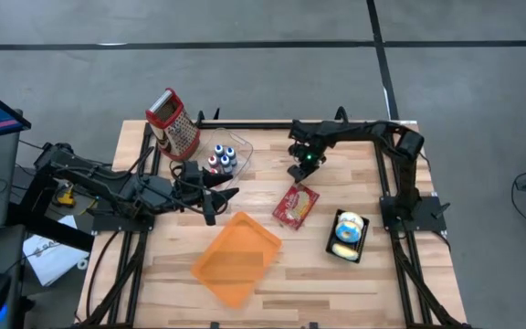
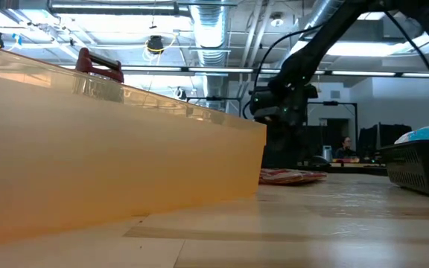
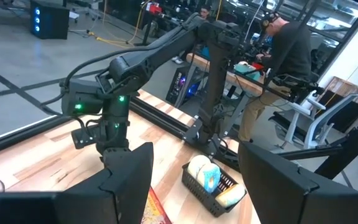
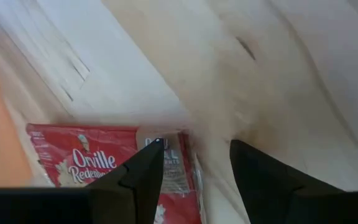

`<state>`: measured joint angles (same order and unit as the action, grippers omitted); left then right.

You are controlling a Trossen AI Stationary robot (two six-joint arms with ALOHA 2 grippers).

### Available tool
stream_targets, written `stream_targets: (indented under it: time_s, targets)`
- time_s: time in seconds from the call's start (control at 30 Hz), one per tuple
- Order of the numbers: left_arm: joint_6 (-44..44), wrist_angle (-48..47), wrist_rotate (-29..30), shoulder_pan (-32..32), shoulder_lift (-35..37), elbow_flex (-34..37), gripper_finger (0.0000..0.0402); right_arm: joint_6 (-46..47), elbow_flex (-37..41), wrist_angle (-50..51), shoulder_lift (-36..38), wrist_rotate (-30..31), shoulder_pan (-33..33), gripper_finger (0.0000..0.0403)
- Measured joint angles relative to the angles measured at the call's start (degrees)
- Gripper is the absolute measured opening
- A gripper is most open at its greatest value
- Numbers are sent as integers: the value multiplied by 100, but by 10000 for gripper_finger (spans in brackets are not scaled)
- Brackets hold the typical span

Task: Pick & Place Food Item
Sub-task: Put the red popcorn bag into the orange bin

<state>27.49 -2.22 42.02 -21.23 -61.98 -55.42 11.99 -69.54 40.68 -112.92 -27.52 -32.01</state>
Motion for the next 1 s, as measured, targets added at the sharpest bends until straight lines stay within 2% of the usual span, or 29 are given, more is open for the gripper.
stream_targets:
  time_s: [0.17, 0.37, 0.63, 0.83, 1.0]
  targets:
    - [2, 7, 0, 0, 0, 0, 231, 41, -2, -15, -17, 36, 36, 175]
    - [-1, 7, 0, 0, 0, 0, 231, 46, -2, -28, -22, 86, 127, 148]
    - [-1, 7, 0, 0, 0, 0, 231, 136, 6, -72, -37, 106, 226, 91]
    - [-5, 7, -1, 0, 0, 0, 231, 151, 29, -47, -57, -55, 277, 12]
    - [-9, 7, -2, 0, 0, 0, 231, 122, 29, -24, -46, -15, 327, 2]
